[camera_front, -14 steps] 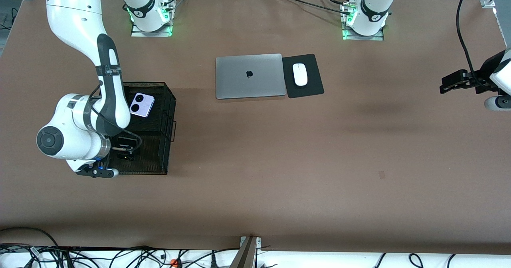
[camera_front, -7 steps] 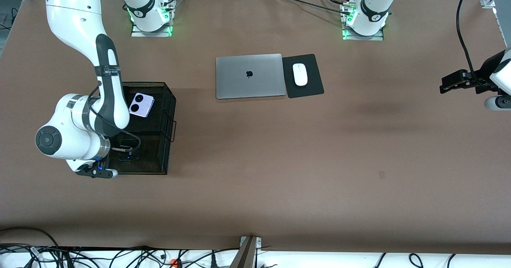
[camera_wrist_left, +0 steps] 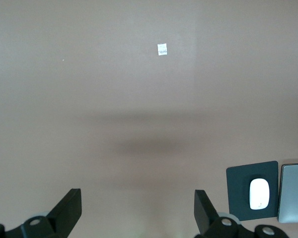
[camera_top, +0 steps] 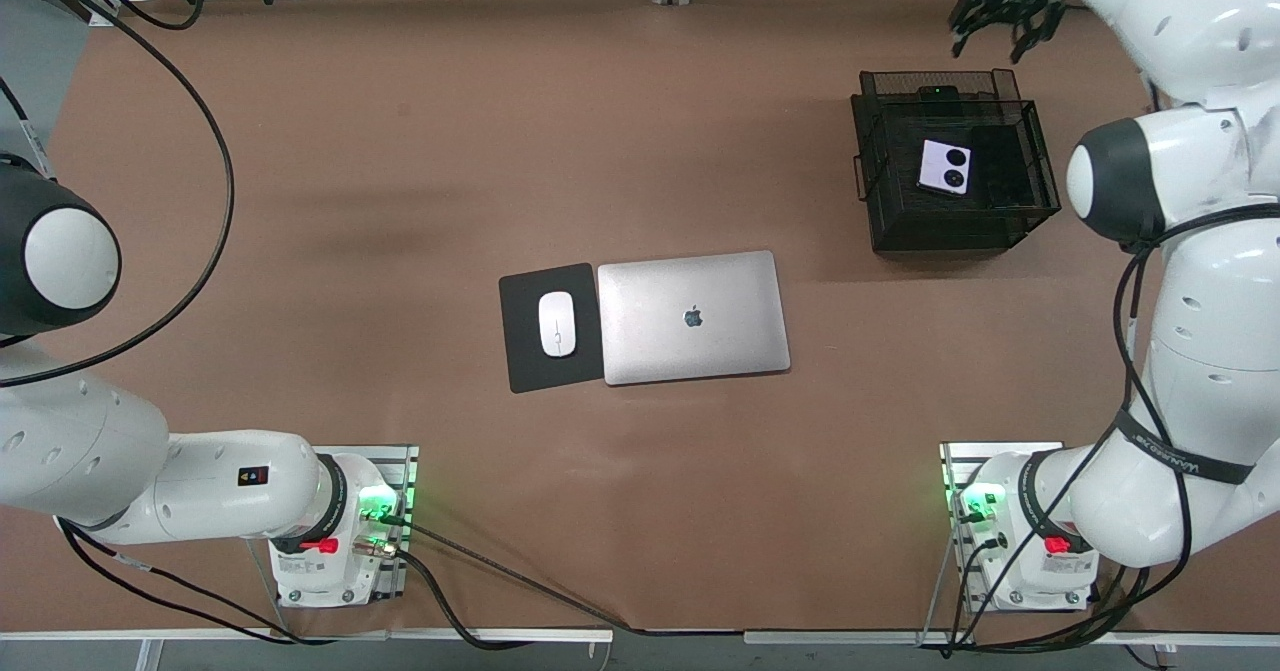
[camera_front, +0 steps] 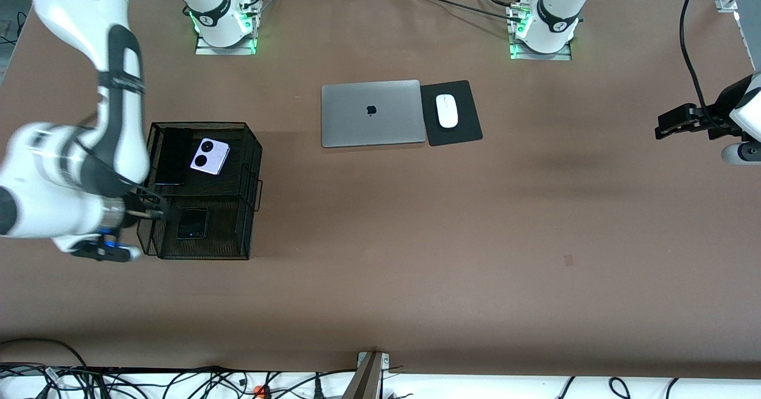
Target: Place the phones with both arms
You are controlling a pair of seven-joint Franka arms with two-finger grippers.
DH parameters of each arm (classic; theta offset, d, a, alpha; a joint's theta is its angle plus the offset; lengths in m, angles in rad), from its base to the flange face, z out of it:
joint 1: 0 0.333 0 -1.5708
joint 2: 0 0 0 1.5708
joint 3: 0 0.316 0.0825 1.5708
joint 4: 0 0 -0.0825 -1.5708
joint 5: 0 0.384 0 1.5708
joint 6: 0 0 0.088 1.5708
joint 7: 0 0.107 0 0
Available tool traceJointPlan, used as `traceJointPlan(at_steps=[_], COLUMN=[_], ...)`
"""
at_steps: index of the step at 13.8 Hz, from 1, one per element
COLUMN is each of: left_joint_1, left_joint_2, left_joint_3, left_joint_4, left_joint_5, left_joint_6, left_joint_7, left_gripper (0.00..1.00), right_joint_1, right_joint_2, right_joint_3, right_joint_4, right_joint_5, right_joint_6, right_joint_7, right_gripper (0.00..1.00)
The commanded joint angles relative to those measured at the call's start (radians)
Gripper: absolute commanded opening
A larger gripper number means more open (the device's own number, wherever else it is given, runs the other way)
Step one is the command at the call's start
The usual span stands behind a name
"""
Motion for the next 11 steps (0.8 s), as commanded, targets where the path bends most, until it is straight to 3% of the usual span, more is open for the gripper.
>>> traceJointPlan(at_steps=[1,4,9,11], left_joint_1=[0.007,0.007,0.007,0.007], left_joint_2=[-0.011,-0.011,-0.013,-0.013], left_joint_3=[0.000,0.000,-0.003,-0.002], left_joint_4=[0.006,0.007,0.007,0.007], left_joint_5=[-0.023,-0.018,-0.015,-0.014], left_joint_6=[-0.023,-0.023,-0.026,-0.026], left_joint_7=[0.009,0.011,0.012,0.014], left_gripper=[1.00,1.00,1.00,1.00], right_joint_1=[-0.090,-0.120,-0.119,-0.134], right_joint_2=[-0.006,-0.085,-0.110,-0.119], right_joint_3=[0.004,0.002,-0.001,0.022], right_joint_4=[0.170,0.189,0.190,0.192], right_joint_5=[0.051,0.051,0.033,-0.047], right_joint_6=[-0.226,-0.294,-0.285,-0.287], right_joint_7=[0.000,-0.002,0.006,0.064], right_gripper=[1.00,1.00,1.00,1.00])
